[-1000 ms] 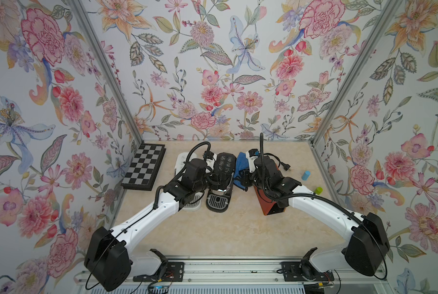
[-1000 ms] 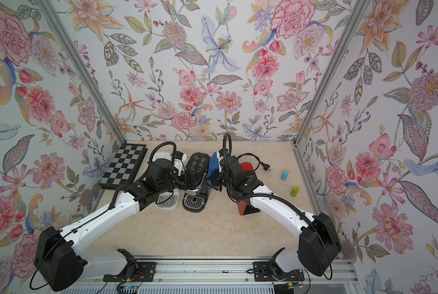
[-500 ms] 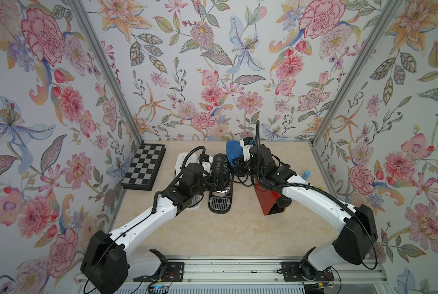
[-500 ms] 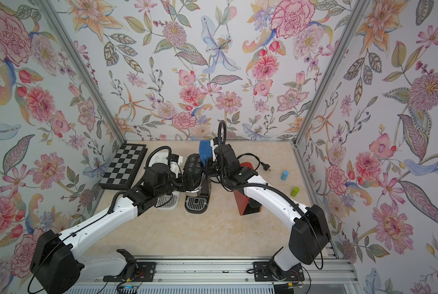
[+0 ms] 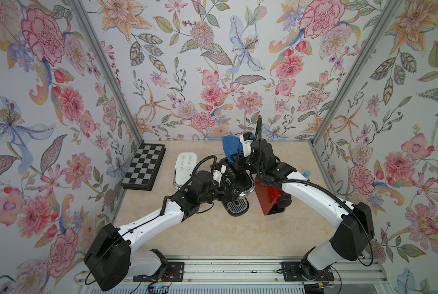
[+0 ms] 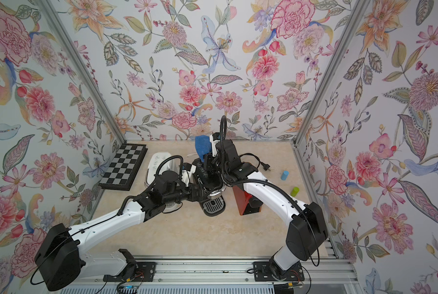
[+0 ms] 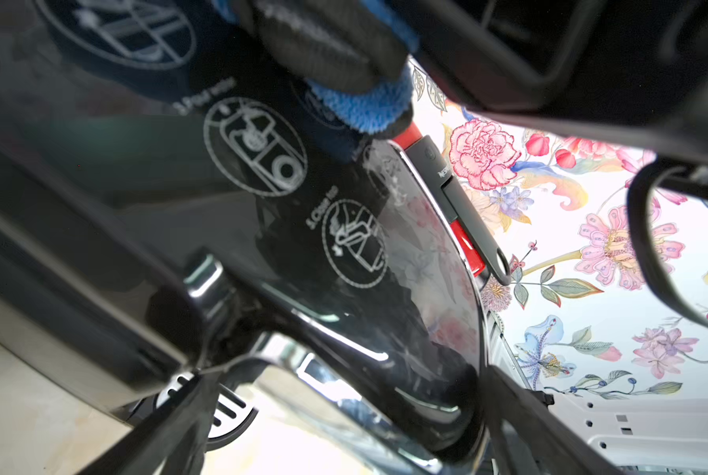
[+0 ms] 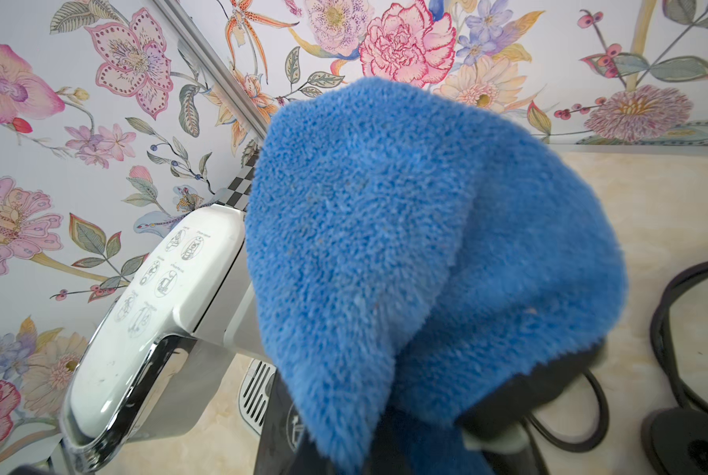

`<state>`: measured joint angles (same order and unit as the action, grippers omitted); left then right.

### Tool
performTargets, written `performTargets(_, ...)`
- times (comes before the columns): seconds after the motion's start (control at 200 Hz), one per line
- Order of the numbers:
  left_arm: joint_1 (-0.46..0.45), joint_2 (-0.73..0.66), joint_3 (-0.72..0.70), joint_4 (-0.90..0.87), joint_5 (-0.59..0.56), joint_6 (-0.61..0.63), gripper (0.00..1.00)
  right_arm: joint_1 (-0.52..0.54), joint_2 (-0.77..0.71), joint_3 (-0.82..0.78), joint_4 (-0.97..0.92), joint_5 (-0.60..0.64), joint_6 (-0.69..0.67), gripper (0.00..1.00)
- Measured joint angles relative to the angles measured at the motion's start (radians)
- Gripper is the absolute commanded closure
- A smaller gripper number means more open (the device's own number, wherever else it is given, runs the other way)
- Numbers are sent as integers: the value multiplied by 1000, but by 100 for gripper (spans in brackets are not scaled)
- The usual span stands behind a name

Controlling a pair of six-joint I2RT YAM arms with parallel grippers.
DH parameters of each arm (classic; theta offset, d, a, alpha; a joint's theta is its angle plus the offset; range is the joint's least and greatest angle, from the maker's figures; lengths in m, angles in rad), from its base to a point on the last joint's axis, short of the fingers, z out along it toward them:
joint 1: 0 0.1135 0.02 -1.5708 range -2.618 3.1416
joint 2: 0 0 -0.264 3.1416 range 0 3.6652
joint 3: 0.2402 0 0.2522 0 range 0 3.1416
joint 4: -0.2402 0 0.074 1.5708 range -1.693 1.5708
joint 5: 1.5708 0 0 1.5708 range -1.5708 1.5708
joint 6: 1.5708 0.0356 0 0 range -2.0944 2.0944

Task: Wipe the surface of a coffee machine
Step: Adjust the coffee machine at the center of the board, then adjust the cleaning item.

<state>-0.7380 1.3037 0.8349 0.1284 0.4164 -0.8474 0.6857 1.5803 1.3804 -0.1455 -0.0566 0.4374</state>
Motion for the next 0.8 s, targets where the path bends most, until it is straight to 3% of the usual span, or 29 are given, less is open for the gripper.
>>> performTargets(0.235,-5,-48,-29,-16,-32,-14,1,6,-2,-16,16,-4,0,100)
performTargets(0.5,-10,-112,173,-351,-207,140,1,3,-71,-27,-5,-39,0,100)
performTargets(0.64,15,-195,278,-397,-260,237,1,-32,-183,-93,3,-127,0,100)
performTargets(0.801,126,-247,305,-322,-177,289,1,-150,-306,-242,90,-303,40,100)
